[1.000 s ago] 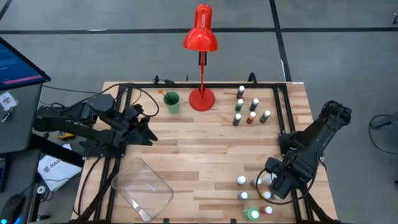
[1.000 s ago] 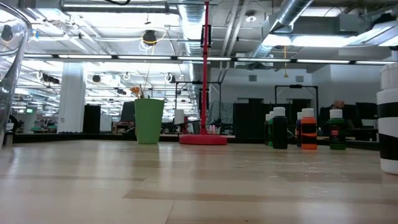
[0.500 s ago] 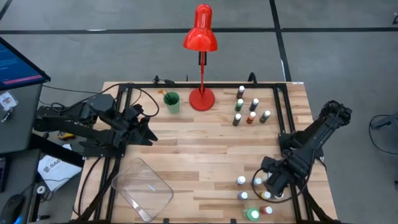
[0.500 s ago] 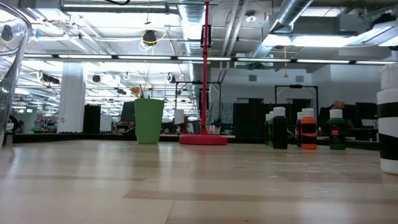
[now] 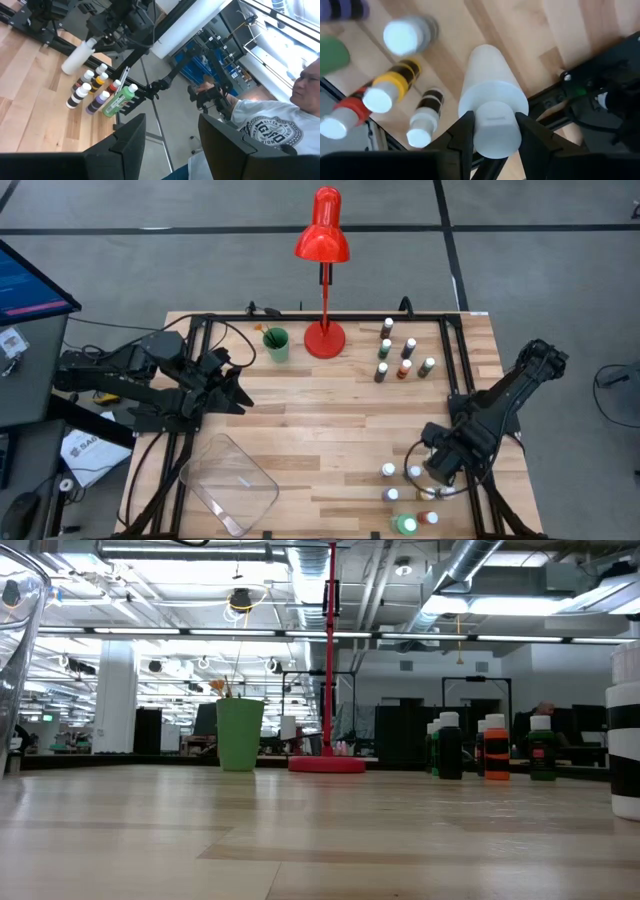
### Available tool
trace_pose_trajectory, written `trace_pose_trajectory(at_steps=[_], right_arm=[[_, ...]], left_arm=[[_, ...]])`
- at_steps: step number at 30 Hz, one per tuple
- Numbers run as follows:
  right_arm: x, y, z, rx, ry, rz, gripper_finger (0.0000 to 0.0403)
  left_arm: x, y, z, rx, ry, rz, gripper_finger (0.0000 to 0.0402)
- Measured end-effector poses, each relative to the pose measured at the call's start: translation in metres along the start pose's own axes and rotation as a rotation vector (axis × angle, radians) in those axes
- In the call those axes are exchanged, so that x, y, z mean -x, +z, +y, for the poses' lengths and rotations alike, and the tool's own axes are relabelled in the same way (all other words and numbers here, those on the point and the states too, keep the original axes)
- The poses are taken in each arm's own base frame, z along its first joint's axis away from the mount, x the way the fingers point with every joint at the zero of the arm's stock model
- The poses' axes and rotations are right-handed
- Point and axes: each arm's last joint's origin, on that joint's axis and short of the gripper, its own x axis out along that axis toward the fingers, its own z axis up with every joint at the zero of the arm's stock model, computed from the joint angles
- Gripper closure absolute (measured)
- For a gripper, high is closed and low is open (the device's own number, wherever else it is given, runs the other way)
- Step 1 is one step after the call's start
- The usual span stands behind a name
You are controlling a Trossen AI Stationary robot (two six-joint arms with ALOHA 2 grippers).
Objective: Pick & Place Paint Supplies
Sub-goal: Put the big white coloring bottle into the transparent bin
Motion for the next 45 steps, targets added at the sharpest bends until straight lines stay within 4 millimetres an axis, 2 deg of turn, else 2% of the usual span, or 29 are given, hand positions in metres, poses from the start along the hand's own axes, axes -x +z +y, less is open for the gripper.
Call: trace_pose_trajectory(at_steps=[6, 10, 20, 25, 35, 40, 45], right_arm=[[0.011, 0.023, -0.021, -0.013, 0.018, -0.060, 0.0291], [0.015, 0.046, -0.032, 0.009, 0.011, -0.076, 0.0291], [0.045, 0.109, -0.054, 0.054, 0.056, -0.229, 0.0291], [0.046, 0.149, -0.040, 0.163, 0.036, -0.220, 0.0291], [0.053, 0.226, 0.015, 0.392, 0.031, -0.269, 0.0291], [0.053, 0.253, 0.042, 0.457, 0.044, -0.305, 0.0291], [0.039, 0.269, 0.064, 0.520, 0.025, -0.278, 0.0291]], left_arm=[[0.000, 0.000, 0.000, -0.026, 0.003, -0.002, 0.0226], [0.000, 0.000, 0.000, -0.041, 0.003, -0.002, 0.0226], [0.000, 0.000, 0.000, -0.096, 0.002, -0.002, 0.0226], [0.000, 0.000, 0.000, -0.098, 0.001, -0.002, 0.0226], [0.000, 0.000, 0.000, -0.118, -0.002, 0.000, 0.0226], [0.000, 0.000, 0.000, -0.124, -0.002, 0.000, 0.0226], [0.000, 0.000, 0.000, -0.128, -0.001, 0.000, 0.0226]])
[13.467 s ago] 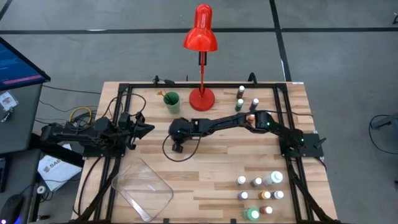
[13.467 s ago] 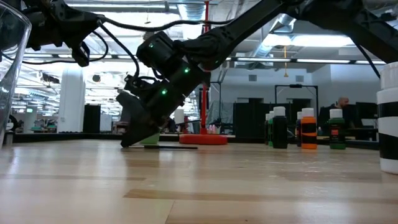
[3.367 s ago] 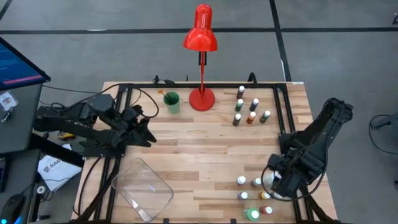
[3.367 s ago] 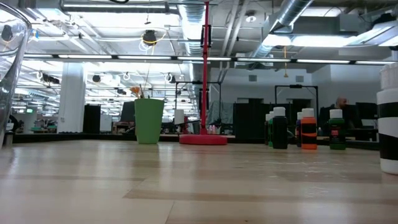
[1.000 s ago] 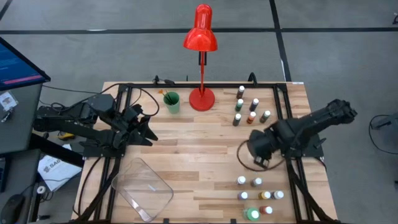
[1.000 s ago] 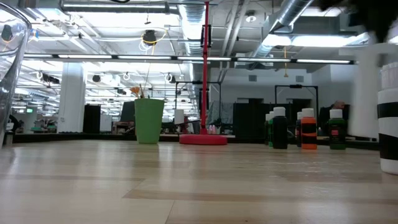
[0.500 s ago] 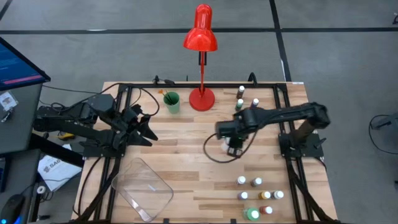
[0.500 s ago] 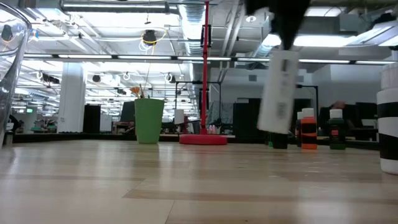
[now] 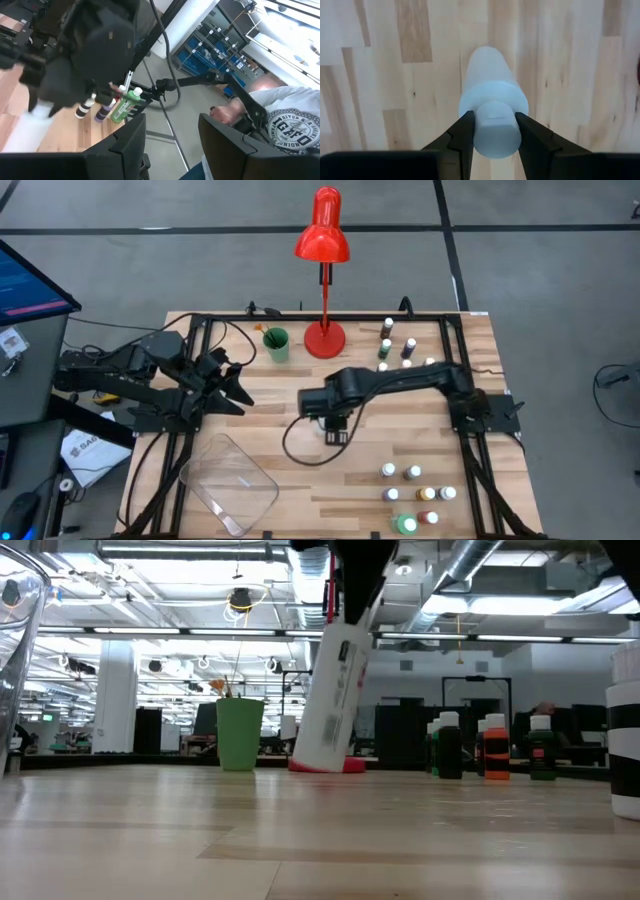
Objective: Pick & Place Paint Supplies
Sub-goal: Put the big white coloring bottle into the transparent bin
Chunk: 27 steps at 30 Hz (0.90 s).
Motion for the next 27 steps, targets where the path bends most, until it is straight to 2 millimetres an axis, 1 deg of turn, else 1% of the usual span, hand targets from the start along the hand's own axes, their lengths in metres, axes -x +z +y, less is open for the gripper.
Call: trace_pose_trajectory(at_steps=[6, 12, 14, 18, 20, 23, 27], right_arm=[[-0.015, 0.010, 0.009, 0.037, 0.008, 0.024, 0.0291], [-0.017, 0.012, 0.013, 0.060, 0.029, 0.021, 0.0287], [-0.016, 0.012, 0.013, 0.059, 0.030, 0.015, 0.0270], [-0.015, 0.013, 0.011, 0.051, 0.033, -0.005, 0.0215], [-0.015, 0.015, 0.009, 0.046, 0.034, -0.014, 0.0195], [-0.015, 0.018, 0.010, 0.046, 0.043, -0.052, 0.0179], [-0.012, 0.025, 0.011, 0.058, 0.055, -0.126, 0.0177]], left_arm=[[0.000, 0.000, 0.000, 0.000, 0.000, 0.000, 0.0226], [0.000, 0.000, 0.000, -0.024, 0.003, 0.000, 0.0226], [0.000, 0.000, 0.000, -0.023, 0.005, 0.000, 0.0226], [0.000, 0.000, 0.000, -0.023, 0.005, 0.000, 0.0226], [0.000, 0.000, 0.000, -0.023, 0.005, 0.000, 0.0226], [0.000, 0.000, 0.000, -0.023, 0.005, 0.000, 0.0226], [0.000, 0.000, 0.000, -0.047, 0.005, 0.001, 0.0226]])
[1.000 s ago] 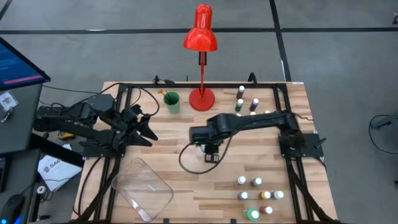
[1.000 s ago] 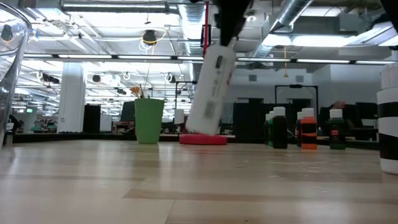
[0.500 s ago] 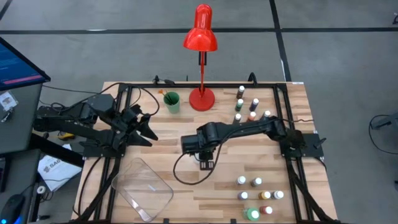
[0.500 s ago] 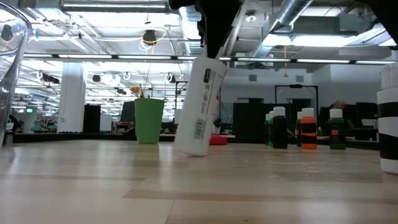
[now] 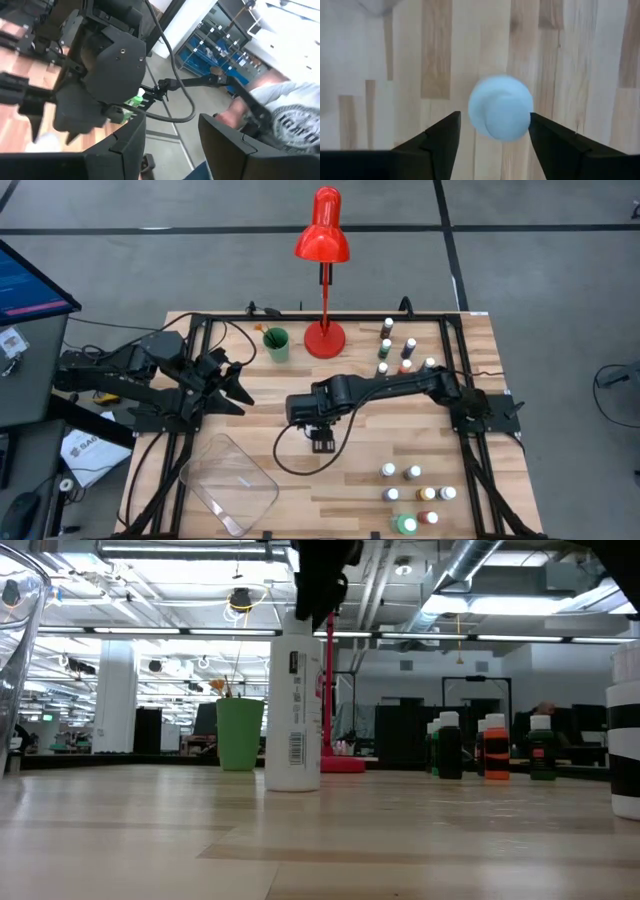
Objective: Pick & Place Paint Supplies
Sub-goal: Put the big white coloring bottle into the transparent bin
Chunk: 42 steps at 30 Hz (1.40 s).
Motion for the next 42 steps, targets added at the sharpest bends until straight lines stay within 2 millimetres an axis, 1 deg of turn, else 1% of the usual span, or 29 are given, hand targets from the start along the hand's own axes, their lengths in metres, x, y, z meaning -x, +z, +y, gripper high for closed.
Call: trace_pose_trajectory(at_steps=[1, 4, 8, 9, 11, 13, 17, 20, 21, 24, 27, 30, 34, 38, 42], right_arm=[[0.004, 0.001, 0.000, 0.002, 0.001, -0.008, 0.0178], [0.025, 0.002, -0.001, 0.005, 0.006, -0.038, 0.0183], [0.055, -0.009, -0.003, -0.024, 0.028, -0.059, 0.0189], [0.067, -0.011, -0.003, -0.038, 0.034, -0.093, 0.0190], [0.093, -0.022, -0.005, -0.061, 0.038, -0.118, 0.0192], [0.118, -0.029, -0.006, -0.091, 0.051, -0.184, 0.0193], [0.158, -0.051, -0.003, -0.148, 0.069, -0.244, 0.0196], [0.190, -0.070, 0.003, -0.165, 0.077, -0.314, 0.0198], [0.199, -0.077, 0.006, -0.172, 0.073, -0.335, 0.0199], [0.219, -0.092, 0.013, -0.196, 0.054, -0.392, 0.0203], [0.234, -0.105, 0.019, -0.224, 0.020, -0.436, 0.0207], [0.242, -0.113, 0.023, -0.236, -0.016, -0.468, 0.0211], [0.242, -0.116, 0.028, -0.240, -0.021, -0.467, 0.0217], [0.239, -0.115, 0.032, -0.230, -0.028, -0.449, 0.0222], [0.238, -0.116, 0.034, -0.231, -0.027, -0.438, 0.0226]], left_arm=[[-0.001, 0.000, 0.001, -0.021, 0.002, 0.003, 0.0226], [-0.006, -0.001, 0.004, -0.076, 0.017, 0.013, 0.0226], [-0.020, -0.002, 0.013, -0.136, 0.075, 0.040, 0.0226], [-0.025, -0.003, 0.017, -0.149, 0.092, 0.055, 0.0226], [-0.036, -0.006, 0.025, -0.180, 0.133, 0.085, 0.0226], [-0.048, -0.008, 0.034, -0.215, 0.165, 0.117, 0.0226], [-0.073, -0.016, 0.051, -0.328, 0.195, 0.191, 0.0223], [-0.093, -0.021, 0.065, -0.370, 0.203, 0.223, 0.0205], [-0.098, -0.026, 0.071, -0.364, 0.212, 0.258, 0.0196], [-0.115, -0.034, 0.084, -0.370, 0.222, 0.302, 0.0164], [-0.128, -0.039, 0.094, -0.376, 0.221, 0.304, 0.0134], [-0.139, -0.045, 0.102, -0.402, 0.217, 0.317, 0.0115], [-0.150, -0.054, 0.113, -0.407, 0.224, 0.350, 0.0109], [-0.159, -0.065, 0.125, -0.400, 0.235, 0.404, 0.0108], [-0.165, -0.072, 0.133, -0.397, 0.255, 0.426, 0.0112]])
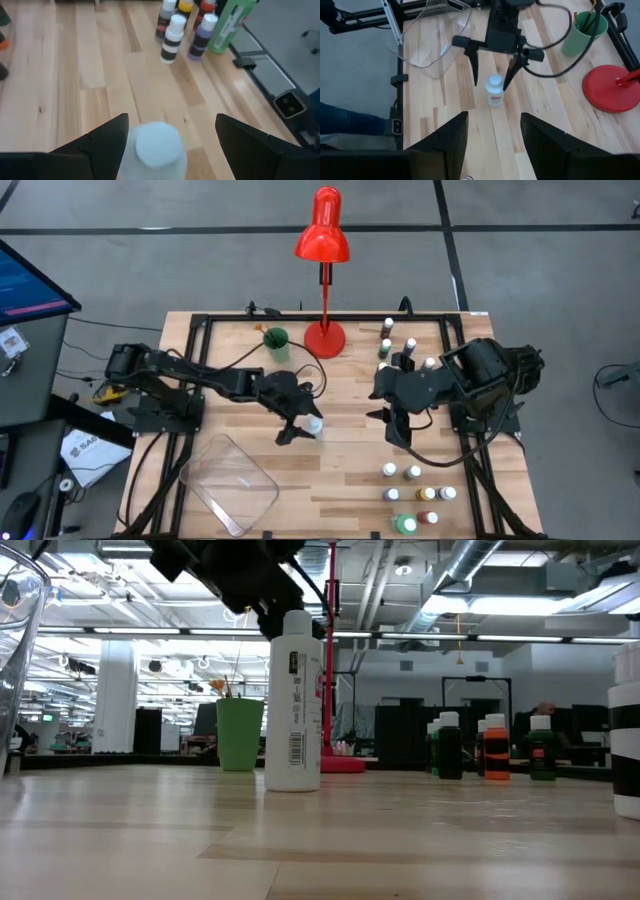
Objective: Pick & Place Paint Supplies
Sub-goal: Put the big white coloring bottle into the transparent bin
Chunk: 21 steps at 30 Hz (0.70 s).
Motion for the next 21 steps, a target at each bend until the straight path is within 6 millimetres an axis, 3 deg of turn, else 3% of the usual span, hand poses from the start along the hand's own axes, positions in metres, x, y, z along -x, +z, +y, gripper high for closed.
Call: trace_pose_trajectory(at_steps=[8, 21], right_arm=[[0.000, 0.000, 0.000, -0.015, -0.002, 0.003, 0.0228], [0.000, -0.001, -0.001, -0.012, -0.007, 0.014, 0.0228]], left_arm=[[-0.003, -0.002, 0.002, -0.013, 0.033, 0.008, 0.0149], [-0.004, -0.012, 0.002, -0.035, 0.046, 0.013, 0.0285]])
